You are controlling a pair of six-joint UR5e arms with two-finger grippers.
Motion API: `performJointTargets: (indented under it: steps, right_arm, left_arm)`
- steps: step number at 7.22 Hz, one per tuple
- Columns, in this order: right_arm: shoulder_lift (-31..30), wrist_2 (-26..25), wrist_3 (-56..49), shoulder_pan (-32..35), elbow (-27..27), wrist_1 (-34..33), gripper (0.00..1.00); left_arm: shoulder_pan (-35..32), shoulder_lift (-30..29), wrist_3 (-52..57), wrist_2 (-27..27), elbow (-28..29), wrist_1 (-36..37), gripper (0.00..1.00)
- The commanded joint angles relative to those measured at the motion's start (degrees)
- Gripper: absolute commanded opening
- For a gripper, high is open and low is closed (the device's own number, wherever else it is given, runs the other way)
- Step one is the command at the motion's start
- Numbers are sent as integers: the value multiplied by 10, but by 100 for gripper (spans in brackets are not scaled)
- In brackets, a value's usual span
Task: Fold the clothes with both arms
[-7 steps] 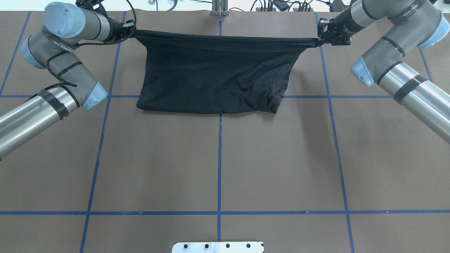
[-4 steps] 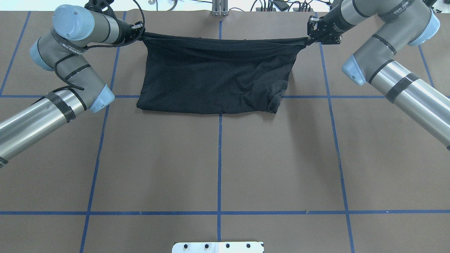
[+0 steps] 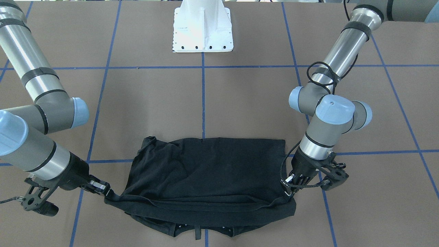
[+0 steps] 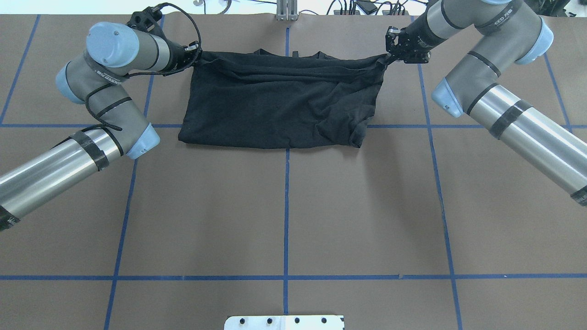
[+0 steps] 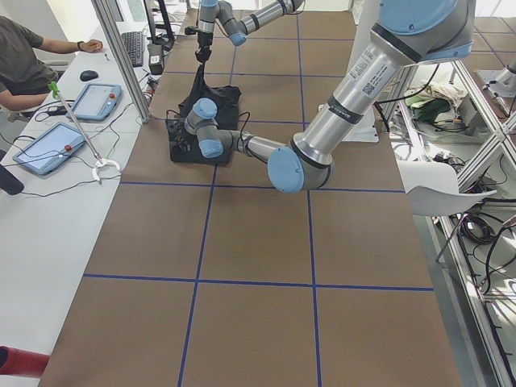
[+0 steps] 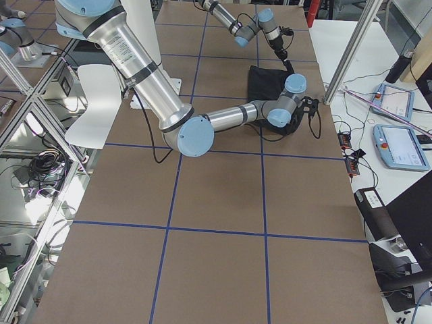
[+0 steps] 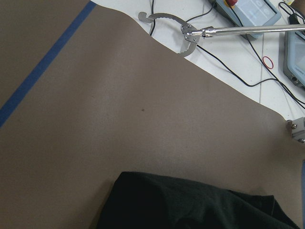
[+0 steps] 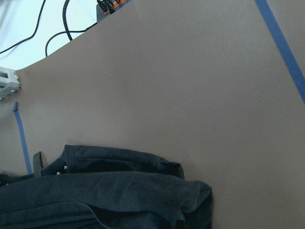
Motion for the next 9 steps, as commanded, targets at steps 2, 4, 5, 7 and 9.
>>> performJointTargets:
  steps: [2, 4, 5, 7, 9]
  right_arm:
    - [-2, -1, -1, -1, -1, 0, 0]
    - [-5, -2, -3, -1, -2, 0, 0]
    - [-8, -2, -4, -1, -1, 1, 0]
    - [-8, -2, -5, -1, -2, 1, 21]
    - [-12, -12, -4, -5, -2, 1, 23]
  left_arm:
    - [0, 1, 2, 0, 1, 1, 0]
    - [0, 2, 2, 0, 2, 0, 0]
    - [0, 4, 5, 0, 3, 0, 0]
    - [0, 4, 6, 0, 3, 0, 0]
    - [0, 10, 29, 0, 4, 0, 0]
